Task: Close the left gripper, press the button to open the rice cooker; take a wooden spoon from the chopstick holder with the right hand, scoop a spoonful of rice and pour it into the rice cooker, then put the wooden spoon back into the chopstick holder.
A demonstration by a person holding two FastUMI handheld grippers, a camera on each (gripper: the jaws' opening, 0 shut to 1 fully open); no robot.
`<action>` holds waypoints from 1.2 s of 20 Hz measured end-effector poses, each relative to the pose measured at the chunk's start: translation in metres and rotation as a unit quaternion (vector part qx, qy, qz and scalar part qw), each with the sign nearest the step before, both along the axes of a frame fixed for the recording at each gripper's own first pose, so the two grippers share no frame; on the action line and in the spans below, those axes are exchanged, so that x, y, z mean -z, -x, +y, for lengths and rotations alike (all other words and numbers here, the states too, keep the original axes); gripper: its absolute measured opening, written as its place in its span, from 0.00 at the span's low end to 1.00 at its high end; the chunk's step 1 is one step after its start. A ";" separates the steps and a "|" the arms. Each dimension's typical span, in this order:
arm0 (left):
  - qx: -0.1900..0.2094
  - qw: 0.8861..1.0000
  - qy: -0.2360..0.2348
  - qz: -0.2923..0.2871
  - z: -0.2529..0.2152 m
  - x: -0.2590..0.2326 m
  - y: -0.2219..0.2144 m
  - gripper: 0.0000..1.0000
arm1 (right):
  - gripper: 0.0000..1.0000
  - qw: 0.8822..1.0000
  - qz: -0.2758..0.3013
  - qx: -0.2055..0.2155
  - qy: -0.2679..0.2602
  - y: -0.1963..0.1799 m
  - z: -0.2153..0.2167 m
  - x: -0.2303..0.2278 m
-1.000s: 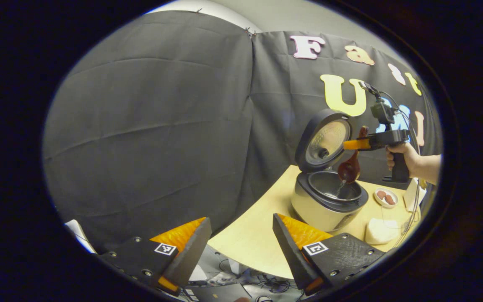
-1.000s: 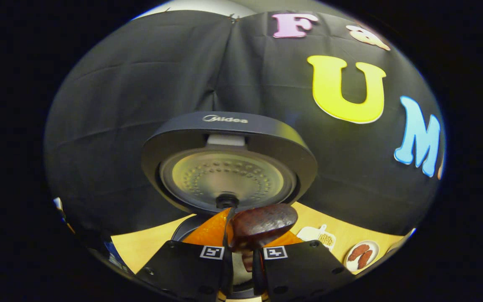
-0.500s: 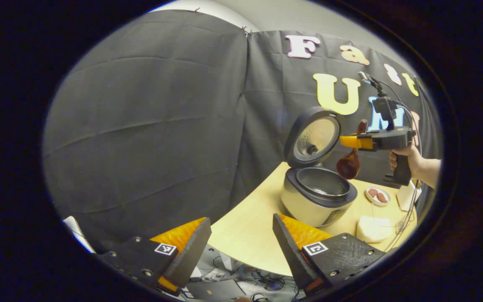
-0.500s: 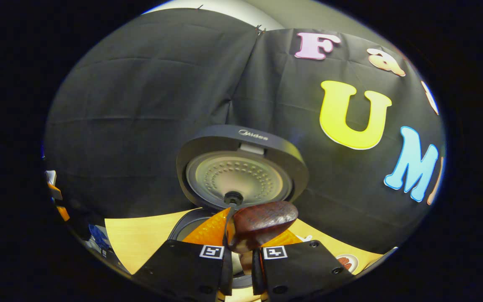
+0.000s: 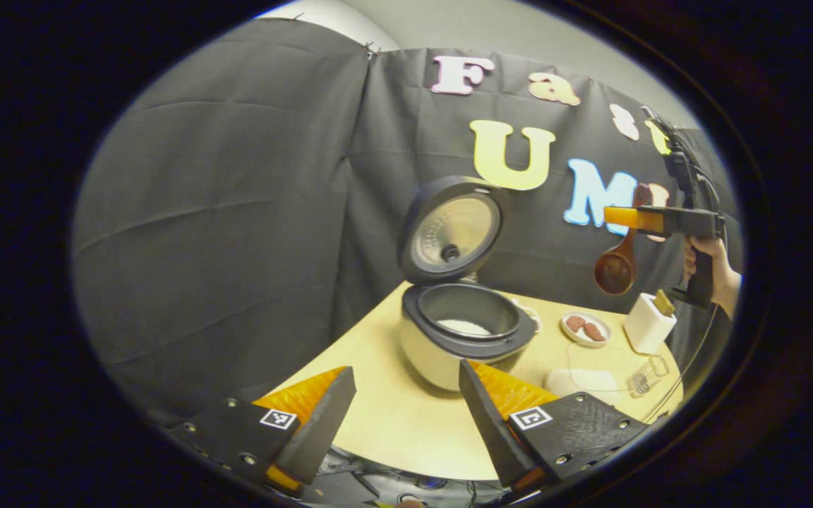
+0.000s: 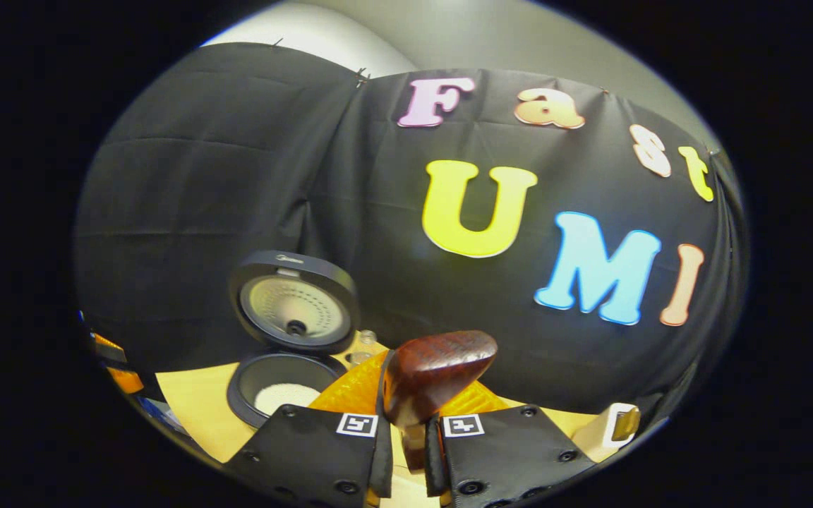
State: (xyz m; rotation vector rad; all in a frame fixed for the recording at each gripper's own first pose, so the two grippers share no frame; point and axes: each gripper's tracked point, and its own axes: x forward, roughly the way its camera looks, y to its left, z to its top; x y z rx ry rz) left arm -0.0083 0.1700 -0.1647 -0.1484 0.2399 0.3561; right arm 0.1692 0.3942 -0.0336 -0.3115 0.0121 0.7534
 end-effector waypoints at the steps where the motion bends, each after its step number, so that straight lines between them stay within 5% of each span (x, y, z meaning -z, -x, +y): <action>1: 0.013 1.000 0.001 -0.002 -0.011 -0.004 -0.011 0.94 | 0.16 1.000 -0.001 0.019 0.000 -0.008 -0.023 0.000; 5: 0.059 0.998 -0.002 -0.012 -0.055 -0.029 -0.047 0.91 | 0.16 0.995 0.010 0.099 0.001 -0.037 -0.119 0.012; 11: 0.091 0.996 -0.011 -0.012 -0.108 -0.054 -0.082 0.96 | 0.20 0.973 0.108 0.192 -0.060 -0.064 -0.239 0.051; 19: 0.077 0.997 0.028 0.004 -0.164 -0.047 -0.078 0.94 | 0.20 0.903 0.277 0.259 -0.200 -0.088 -0.323 0.116; 24: 0.032 0.999 0.037 0.017 -0.182 -0.039 -0.051 0.93 | 0.22 0.875 0.329 0.273 -0.227 -0.105 -0.346 0.158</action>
